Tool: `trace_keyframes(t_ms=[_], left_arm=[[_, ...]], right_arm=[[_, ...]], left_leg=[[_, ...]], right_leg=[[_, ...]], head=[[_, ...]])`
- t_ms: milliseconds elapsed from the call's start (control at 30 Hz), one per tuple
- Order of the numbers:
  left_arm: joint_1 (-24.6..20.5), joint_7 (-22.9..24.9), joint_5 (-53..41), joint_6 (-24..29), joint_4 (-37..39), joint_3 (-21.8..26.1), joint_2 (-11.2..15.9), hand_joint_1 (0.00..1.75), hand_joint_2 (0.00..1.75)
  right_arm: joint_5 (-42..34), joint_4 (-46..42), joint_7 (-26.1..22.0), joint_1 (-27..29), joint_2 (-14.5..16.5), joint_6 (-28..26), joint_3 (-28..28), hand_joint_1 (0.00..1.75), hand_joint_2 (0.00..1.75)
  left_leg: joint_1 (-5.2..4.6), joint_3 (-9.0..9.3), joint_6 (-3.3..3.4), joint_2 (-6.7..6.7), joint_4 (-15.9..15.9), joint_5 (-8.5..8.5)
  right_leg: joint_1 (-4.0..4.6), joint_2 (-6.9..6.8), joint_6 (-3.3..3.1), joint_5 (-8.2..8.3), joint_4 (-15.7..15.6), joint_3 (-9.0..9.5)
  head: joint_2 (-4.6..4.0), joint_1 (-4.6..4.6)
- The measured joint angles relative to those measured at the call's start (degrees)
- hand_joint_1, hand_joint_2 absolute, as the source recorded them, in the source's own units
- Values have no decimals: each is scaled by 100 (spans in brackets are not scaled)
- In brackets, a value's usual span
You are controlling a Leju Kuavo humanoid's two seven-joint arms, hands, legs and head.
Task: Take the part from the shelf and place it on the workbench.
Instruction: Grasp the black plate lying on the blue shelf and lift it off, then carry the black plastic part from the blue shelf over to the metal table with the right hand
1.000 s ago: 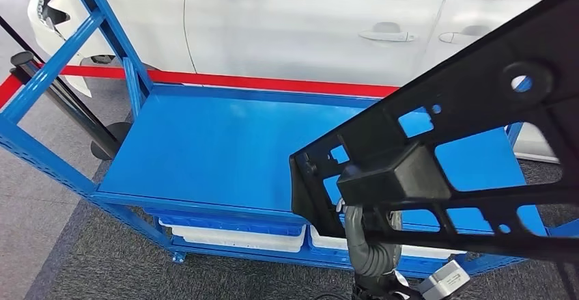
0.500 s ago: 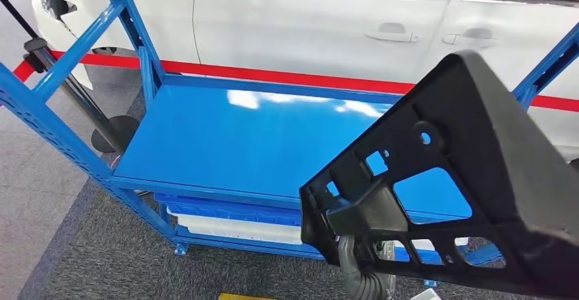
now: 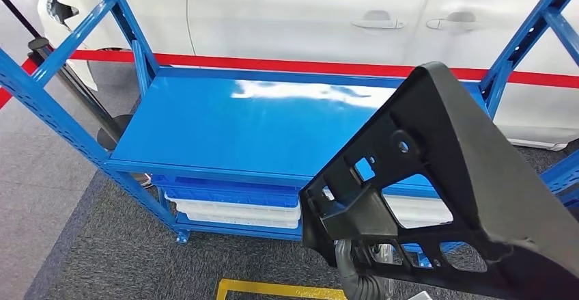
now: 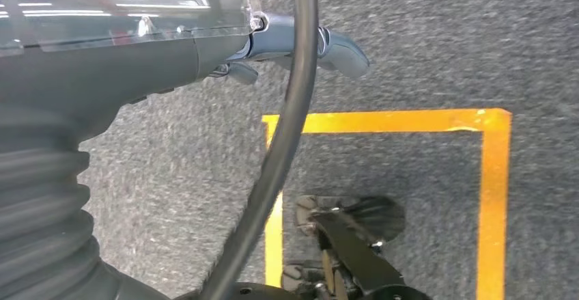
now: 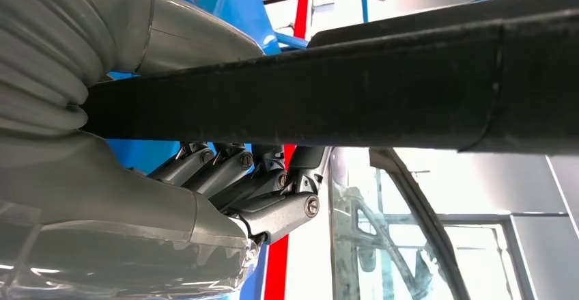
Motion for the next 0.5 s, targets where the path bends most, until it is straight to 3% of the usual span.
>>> trace_keyframes(t_ms=[33, 67, 100, 167, 233, 267, 300, 367, 400, 433, 500], left_arm=[[-4, 0, -5, -1, 0, 1, -3, 0, 175], [-9, -1, -10, -1, 0, 3, -3, 0, 175], [-13, -1, -16, -1, 0, 5, -3, 0, 175], [-17, -2, -25, -1, 0, 8, -4, 0, 175], [-33, -3, -29, -1, -5, 8, -3, 0, 175], [-42, -4, -30, -1, -8, 8, -3, 0, 175], [-51, -5, -31, -2, -11, 9, -3, 0, 175], [-49, -5, -32, -4, -13, 10, -13, 0, 175], [-49, -4, -32, -6, -14, 11, -20, 0, 175], [-46, -4, -33, -8, -15, 11, -27, 0, 175], [-47, -4, -33, -9, -17, 12, -33, 0, 175]], right_arm=[[12, 2, 0, 1, -1, 4, 0, 175, 175], [19, 7, 0, 1, -3, 8, 0, 175, 175], [21, 12, 0, 2, -5, 12, -1, 175, 175], [25, 20, 1, 4, -8, 25, -1, 175, 175], [32, 19, 4, 7, -8, 43, -1, 175, 175], [36, 18, 7, 8, -9, 51, -1, 175, 175], [39, 17, 9, 9, -9, 58, -1, 175, 175], [44, 16, 13, 11, -12, 66, -1, 175, 175], [45, 16, 13, 15, -14, 66, -1, 175, 175], [47, 15, 13, 19, -18, 65, -1, 175, 175], [49, 15, 14, 27, -25, 64, -1, 175, 175]], left_leg=[[2, -39, -10, 0, 320, -206], [2, -26, -16, 0, 545, -278], [1, 57, -14, 1, 623, -213], [-6, 474, 26, 0, 250, 112], [-34, 1042, 100, 1, -544, 168], [-53, 1224, 132, 0, -846, 119], [-75, 1309, 159, 0, -1022, 65], [-75, 1274, 208, 12, -1111, 157], [-61, 1227, 239, 24, -1140, 233], [-41, 1160, 280, 42, -1170, 320], [-25, 997, 331, 64, -1183, 467]], right_leg=[[14, -4, -12, 61, 6, -80], [28, -8, -13, 122, 18, -167], [41, -10, -11, 179, 36, -257], [61, -10, 2, 281, 89, -436], [78, -14, 36, 367, 145, -564], [79, -22, 63, 413, 157, -594], [72, -31, 96, 462, 153, -606], [59, -32, 165, 549, 127, -623], [57, -14, 200, 488, 158, -659], [53, 7, 238, 307, 276, -717], [20, 36, 311, -293, 803, -863]], head=[[0, 0], [0, 0], [0, 0], [0, 0], [0, 0], [0, 1], [0, 1], [0, 1], [0, 1], [0, 1], [0, 1]])
